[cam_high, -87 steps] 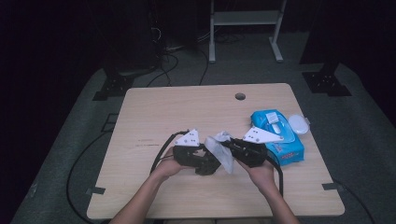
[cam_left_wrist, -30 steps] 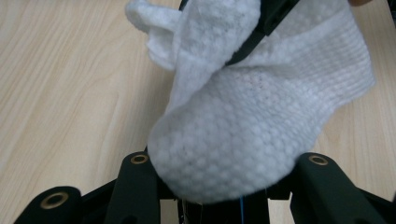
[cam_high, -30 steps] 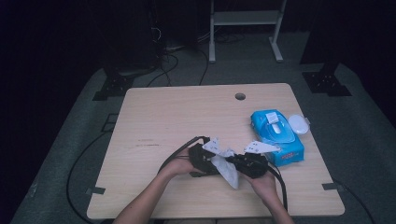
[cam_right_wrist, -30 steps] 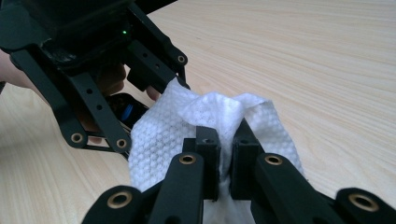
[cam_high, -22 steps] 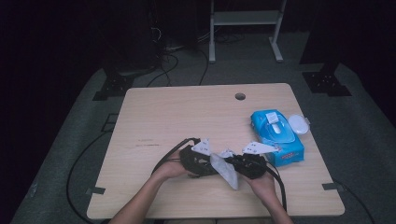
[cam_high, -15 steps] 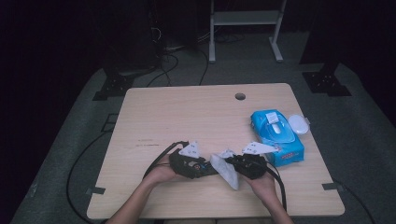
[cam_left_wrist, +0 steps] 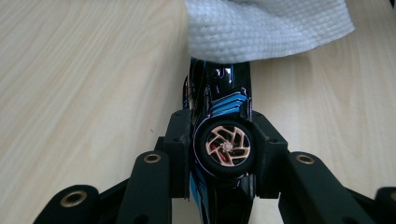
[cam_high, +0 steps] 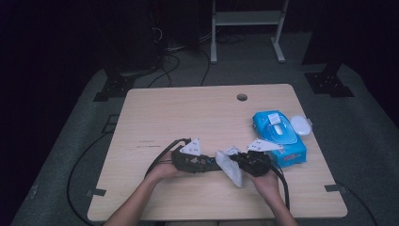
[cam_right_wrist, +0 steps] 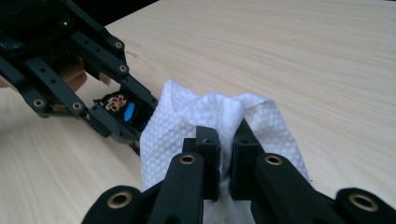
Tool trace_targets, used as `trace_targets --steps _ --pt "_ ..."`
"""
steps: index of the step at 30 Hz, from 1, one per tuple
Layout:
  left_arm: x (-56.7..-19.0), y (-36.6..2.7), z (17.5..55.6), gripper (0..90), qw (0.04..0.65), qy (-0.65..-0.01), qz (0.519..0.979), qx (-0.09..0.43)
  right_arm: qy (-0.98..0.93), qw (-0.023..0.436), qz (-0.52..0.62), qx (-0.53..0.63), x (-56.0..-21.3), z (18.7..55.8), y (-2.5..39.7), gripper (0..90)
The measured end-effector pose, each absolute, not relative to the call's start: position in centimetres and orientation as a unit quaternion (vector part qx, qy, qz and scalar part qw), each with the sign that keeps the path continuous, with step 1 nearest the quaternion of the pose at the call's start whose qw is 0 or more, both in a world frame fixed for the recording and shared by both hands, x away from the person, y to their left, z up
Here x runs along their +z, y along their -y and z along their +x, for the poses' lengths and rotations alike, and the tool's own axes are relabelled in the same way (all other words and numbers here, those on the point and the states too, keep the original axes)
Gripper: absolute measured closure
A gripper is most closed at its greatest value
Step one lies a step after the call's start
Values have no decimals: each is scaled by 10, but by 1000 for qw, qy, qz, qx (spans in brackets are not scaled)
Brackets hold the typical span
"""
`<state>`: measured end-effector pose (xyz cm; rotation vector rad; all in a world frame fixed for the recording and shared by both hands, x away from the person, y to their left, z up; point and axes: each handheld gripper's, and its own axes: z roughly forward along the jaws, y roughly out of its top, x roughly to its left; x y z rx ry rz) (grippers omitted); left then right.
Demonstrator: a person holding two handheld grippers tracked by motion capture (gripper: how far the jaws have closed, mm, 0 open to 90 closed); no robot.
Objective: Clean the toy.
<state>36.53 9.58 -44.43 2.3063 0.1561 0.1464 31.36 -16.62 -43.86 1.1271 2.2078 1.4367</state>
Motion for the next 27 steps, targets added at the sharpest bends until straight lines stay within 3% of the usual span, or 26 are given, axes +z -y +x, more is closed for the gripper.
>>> trace_targets --steps 12,18,27 --pt "-446 -95 385 646 410 -80 908 44 -751 131 413 498 -440 336 177 843" --pt "-439 -106 389 528 448 -113 887 10 -755 136 409 494 -440 335 176 843" --pt "-435 -114 399 486 478 -160 863 -25 -757 138 405 495 -440 334 176 844"
